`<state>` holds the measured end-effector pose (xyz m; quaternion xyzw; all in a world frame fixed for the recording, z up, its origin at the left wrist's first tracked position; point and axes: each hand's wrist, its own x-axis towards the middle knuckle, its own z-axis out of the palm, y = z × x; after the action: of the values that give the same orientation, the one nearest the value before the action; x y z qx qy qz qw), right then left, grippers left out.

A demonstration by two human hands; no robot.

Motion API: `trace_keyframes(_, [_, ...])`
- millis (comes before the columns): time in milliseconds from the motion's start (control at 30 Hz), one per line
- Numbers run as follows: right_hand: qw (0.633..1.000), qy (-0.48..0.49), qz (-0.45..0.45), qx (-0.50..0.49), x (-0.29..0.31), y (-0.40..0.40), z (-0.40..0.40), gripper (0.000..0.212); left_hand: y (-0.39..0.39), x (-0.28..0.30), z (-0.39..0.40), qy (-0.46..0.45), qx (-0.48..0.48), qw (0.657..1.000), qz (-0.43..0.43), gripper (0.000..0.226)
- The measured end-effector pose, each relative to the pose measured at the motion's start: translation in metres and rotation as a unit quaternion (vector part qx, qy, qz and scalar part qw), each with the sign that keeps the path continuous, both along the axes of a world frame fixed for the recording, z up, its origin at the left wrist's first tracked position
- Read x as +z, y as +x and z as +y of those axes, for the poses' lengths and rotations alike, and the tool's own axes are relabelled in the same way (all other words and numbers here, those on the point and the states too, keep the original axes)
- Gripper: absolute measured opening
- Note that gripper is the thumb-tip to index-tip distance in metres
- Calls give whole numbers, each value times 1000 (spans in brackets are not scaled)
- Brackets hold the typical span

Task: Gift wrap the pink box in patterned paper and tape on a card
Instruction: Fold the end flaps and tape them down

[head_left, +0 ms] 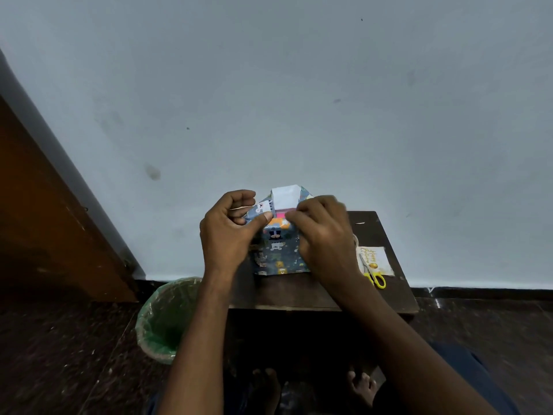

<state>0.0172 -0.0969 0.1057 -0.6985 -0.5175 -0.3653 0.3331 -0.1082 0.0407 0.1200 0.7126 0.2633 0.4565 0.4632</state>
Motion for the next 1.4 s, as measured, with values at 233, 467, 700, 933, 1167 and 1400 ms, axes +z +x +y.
trace_keyframes(233, [997,-79,-3,-2,-8,-14,5,37,-2,-3,6,12,51,998,31,43])
trace_keyframes(467, [998,-56,-10,-9,-11,-17,5,34,-1,-14,9,-135,-57,989,15,18])
trace_keyframes(700, [999,-52,-4,-8,-12,-14,6,30,7,-18,5,-162,-44,983,-77,12])
trace_keyframes(933, [999,-48,2,-6,-10,-13,8,25,8,-13,7,-72,-32,995,-64,12])
trace_keyframes(1167, [999,-35,26,-10,-9,-15,9,28,-9,-17,15,-142,-109,982,-67,32])
trace_keyframes(1400, [994,-50,95,-8,-5,-16,14,45,-1,-24,10,-295,-87,944,-117,23])
